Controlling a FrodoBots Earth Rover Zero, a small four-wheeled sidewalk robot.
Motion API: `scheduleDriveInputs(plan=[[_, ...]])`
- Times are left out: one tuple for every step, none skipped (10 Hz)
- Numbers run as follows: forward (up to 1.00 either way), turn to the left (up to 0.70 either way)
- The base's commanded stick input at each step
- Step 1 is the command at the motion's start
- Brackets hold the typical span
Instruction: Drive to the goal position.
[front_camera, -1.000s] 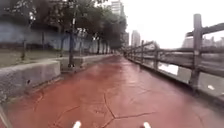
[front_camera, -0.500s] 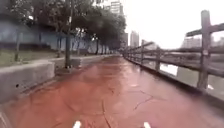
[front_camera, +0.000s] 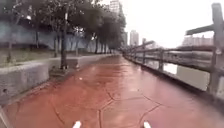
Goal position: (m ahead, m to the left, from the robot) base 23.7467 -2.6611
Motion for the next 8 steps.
scheduleDriveInputs(plan=[[0.5, 0.0], [0.5, 0.0], [0.5, 0.0], [0.5, 0.0], [0.5, 0.0], [0.5, 0.0], [0.5, 0.0], [0.5, 0.0]])
